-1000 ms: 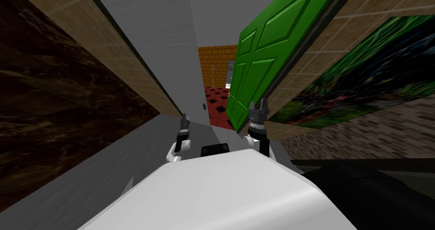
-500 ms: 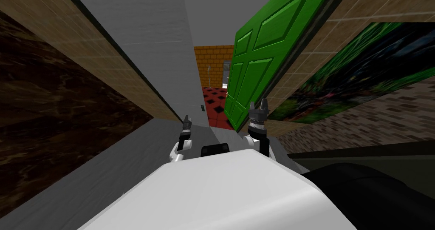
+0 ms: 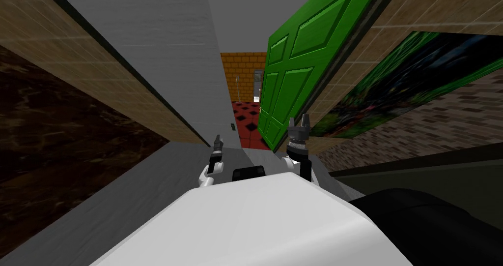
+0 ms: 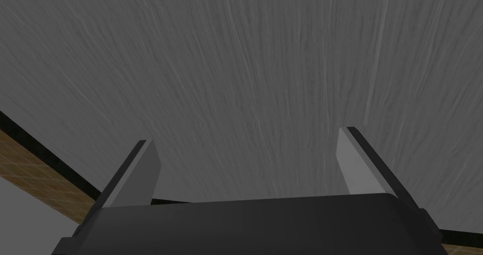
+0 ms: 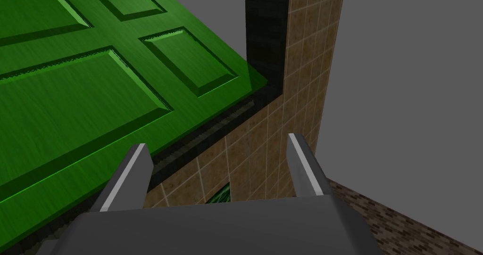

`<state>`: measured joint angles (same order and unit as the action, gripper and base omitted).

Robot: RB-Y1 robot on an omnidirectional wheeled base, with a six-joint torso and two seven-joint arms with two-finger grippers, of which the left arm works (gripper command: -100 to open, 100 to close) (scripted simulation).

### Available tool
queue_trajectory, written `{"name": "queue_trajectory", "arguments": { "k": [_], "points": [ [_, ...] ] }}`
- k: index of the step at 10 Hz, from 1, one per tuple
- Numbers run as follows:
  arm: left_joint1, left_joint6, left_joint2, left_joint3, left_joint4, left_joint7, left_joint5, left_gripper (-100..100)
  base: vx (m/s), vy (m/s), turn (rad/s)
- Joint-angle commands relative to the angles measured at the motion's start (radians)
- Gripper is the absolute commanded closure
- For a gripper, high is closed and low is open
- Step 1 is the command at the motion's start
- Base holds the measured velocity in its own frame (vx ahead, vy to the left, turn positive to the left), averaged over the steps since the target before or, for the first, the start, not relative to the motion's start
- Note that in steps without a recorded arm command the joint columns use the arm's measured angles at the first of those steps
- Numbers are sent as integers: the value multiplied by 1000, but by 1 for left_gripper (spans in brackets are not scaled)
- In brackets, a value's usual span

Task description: Push the door open

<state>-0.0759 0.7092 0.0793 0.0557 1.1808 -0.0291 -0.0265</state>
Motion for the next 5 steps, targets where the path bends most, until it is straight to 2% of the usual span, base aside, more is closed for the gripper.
{"name": "queue_trajectory", "arguments": {
  "k": [1, 5],
  "points": [
    [15, 2, -6, 0, -40, 3, 1, -100, 66, 84, -163],
    [52, 15, -15, 0, -142, 7, 6, -100, 59, 79, -129]
  ]
}}
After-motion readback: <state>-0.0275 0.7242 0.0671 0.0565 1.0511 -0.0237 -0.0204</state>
